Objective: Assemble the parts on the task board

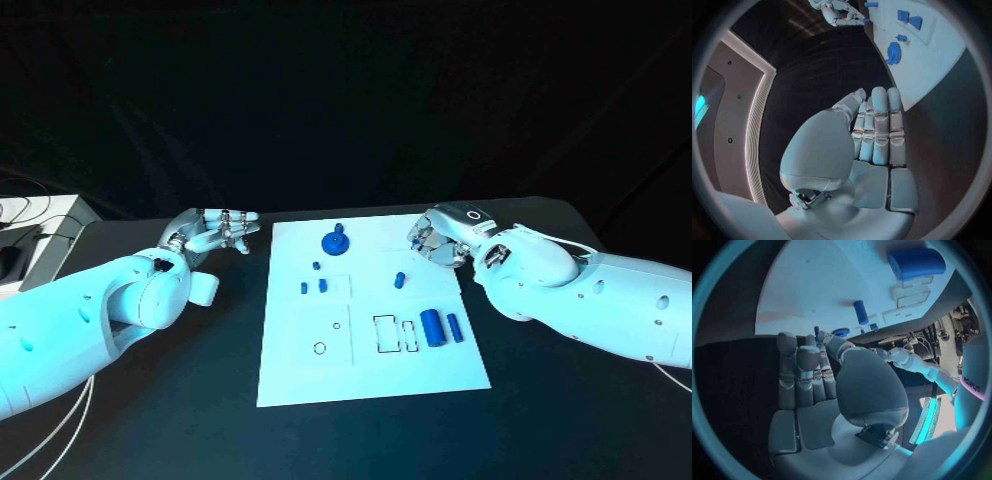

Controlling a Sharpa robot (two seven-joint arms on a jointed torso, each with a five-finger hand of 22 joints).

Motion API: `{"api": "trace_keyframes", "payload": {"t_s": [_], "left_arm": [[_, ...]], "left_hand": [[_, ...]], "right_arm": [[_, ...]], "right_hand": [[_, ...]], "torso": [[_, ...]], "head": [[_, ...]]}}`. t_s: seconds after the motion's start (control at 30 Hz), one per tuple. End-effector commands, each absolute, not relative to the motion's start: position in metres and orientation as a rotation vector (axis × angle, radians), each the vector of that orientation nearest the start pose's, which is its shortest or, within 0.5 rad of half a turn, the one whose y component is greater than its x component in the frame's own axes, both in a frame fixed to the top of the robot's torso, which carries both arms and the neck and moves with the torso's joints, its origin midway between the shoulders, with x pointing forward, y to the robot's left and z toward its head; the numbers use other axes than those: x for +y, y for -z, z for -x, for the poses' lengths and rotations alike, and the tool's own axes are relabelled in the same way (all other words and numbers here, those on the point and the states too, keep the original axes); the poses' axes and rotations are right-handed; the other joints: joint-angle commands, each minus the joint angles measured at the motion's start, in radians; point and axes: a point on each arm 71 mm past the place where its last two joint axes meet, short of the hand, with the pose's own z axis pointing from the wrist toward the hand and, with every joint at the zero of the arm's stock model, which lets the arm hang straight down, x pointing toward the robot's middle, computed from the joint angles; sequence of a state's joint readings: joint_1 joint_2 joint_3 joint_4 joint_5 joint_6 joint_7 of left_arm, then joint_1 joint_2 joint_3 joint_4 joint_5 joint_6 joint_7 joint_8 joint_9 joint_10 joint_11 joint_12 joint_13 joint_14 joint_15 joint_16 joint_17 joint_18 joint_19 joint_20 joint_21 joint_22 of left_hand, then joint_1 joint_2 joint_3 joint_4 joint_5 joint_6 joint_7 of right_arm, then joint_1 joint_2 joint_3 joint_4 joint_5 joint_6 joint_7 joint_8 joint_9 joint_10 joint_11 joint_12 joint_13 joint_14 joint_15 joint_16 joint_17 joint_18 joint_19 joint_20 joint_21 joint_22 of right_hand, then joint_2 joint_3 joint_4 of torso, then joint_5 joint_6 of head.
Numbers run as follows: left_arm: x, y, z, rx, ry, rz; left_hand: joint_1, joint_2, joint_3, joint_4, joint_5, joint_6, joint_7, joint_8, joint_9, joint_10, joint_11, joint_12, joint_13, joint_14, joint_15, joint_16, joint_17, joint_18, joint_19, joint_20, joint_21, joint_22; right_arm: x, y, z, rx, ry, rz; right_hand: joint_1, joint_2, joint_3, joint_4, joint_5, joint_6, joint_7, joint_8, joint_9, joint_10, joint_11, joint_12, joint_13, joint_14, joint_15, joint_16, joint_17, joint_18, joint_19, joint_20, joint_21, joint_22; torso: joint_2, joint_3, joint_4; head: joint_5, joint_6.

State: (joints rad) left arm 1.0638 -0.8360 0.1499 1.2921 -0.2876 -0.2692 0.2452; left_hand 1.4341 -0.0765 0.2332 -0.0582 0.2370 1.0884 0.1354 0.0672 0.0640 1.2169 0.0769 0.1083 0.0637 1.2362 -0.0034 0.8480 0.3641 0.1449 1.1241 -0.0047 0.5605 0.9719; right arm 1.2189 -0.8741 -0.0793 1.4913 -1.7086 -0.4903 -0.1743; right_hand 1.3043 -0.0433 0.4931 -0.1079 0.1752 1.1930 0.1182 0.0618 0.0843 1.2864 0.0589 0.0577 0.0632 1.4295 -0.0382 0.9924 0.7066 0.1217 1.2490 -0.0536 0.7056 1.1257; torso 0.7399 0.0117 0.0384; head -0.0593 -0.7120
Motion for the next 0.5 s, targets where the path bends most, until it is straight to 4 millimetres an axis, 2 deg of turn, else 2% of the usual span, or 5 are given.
{"api": "trace_keyframes", "payload": {"t_s": [0.03,0.3,0.33,0.5], "left_arm": [[0.278,0.202,-0.523,1.456,1.285,1.037],[0.274,0.201,-0.522,1.458,1.298,1.035],[0.272,0.201,-0.522,1.460,1.303,1.035],[0.268,0.202,-0.521,1.460,1.314,1.033]], "left_hand": [[-0.004,0.010,-0.001,-0.007,0.004,0.003,0.003,-0.002,0.000,-0.004,-0.001,0.003,-0.001,-0.003,-0.003,-0.001,-0.002,0.000,0.002,-0.001,0.005,0.001],[-0.005,0.009,-0.001,-0.008,0.004,0.003,0.003,-0.002,0.000,-0.005,-0.001,0.002,-0.001,-0.003,-0.003,-0.002,-0.002,0.000,0.001,-0.001,0.005,0.001],[-0.005,0.009,-0.001,-0.008,0.004,0.003,0.003,-0.002,0.000,-0.005,-0.001,0.002,-0.001,-0.003,-0.003,-0.002,-0.002,0.000,0.001,-0.001,0.005,0.001],[-0.005,0.009,-0.001,-0.008,0.004,0.003,0.003,-0.002,0.000,-0.005,-0.001,0.002,-0.001,-0.003,-0.003,-0.002,-0.002,0.000,0.001,-0.001,0.005,0.001]], "right_arm": [[-0.225,0.168,-0.485,1.406,-0.502,0.218],[-0.206,0.162,-0.468,1.394,-0.593,0.224],[-0.196,0.163,-0.460,1.395,-0.632,0.230],[-0.175,0.168,-0.443,1.402,-0.711,0.257]], "right_hand": [[0.028,0.017,0.009,-0.005,0.006,0.003,0.001,0.004,0.000,0.016,-0.010,0.003,0.000,-0.005,-0.003,0.004,-0.001,0.015,0.012,0.000,-0.015,0.021],[0.030,0.017,0.008,-0.004,0.005,0.005,0.000,0.003,0.000,0.018,-0.010,0.003,0.000,-0.006,-0.003,0.007,-0.002,0.015,0.021,0.000,-0.034,0.051],[0.030,0.018,0.007,-0.006,0.008,0.007,0.001,0.000,0.001,0.018,-0.012,0.004,-0.001,-0.006,-0.003,0.009,-0.005,0.014,0.032,0.000,-0.082,0.094],[0.029,0.022,0.005,-0.008,0.009,0.003,0.001,0.003,0.000,0.017,-0.011,0.002,-0.001,-0.006,-0.004,0.009,-0.007,0.015,0.053,-0.001,-0.116,0.135]], "torso": [[0.000,-0.0007,-0.0004],[0.001,-0.0001,0.0014],[0.001,-0.0007,0.0014],[-0.001,-0.0023,0.0005]], "head": [[0.001,0.001],[0.005,-0.006],[0.010,-0.006],[0.028,-0.011]]}}
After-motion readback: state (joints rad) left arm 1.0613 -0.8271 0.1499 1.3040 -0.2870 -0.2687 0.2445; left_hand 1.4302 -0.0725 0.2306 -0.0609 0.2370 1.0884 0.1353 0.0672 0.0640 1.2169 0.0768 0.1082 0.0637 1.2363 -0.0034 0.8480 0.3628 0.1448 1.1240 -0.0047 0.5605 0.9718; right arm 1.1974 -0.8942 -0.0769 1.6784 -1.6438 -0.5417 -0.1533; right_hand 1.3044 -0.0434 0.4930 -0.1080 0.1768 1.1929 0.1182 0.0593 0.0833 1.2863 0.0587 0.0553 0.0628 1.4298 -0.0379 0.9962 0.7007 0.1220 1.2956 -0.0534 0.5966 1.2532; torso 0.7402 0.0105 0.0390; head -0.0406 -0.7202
